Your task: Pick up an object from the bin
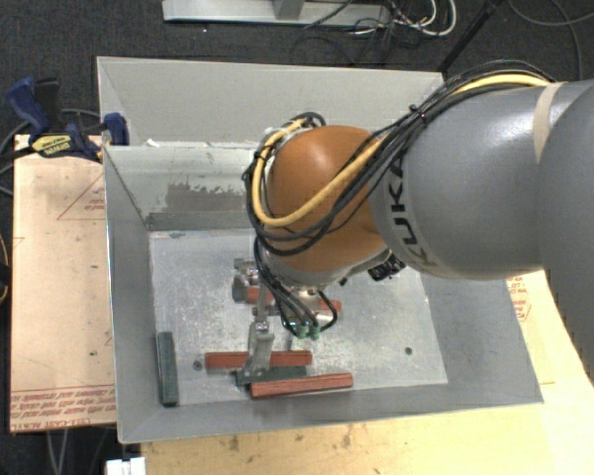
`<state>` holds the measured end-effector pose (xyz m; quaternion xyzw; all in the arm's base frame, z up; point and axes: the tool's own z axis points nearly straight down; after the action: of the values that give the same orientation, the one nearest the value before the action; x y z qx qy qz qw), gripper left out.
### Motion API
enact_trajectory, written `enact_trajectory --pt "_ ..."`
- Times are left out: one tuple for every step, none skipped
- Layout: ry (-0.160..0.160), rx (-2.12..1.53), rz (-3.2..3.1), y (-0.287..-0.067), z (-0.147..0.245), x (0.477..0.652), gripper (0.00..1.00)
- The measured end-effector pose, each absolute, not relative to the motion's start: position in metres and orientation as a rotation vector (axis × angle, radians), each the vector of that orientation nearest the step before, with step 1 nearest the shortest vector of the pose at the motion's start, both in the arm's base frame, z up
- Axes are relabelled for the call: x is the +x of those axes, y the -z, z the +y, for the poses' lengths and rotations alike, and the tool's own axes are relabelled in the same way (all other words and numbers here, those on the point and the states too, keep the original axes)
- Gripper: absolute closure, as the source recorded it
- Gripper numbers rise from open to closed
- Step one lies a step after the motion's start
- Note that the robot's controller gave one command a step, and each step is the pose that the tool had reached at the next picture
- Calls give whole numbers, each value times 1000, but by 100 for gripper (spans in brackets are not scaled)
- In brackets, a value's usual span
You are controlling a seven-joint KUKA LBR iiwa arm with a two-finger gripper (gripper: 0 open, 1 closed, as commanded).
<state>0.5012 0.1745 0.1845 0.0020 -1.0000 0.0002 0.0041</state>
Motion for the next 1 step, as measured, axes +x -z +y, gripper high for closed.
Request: enact_trajectory --pt "3 -87 -3145 -68 162 486 0"
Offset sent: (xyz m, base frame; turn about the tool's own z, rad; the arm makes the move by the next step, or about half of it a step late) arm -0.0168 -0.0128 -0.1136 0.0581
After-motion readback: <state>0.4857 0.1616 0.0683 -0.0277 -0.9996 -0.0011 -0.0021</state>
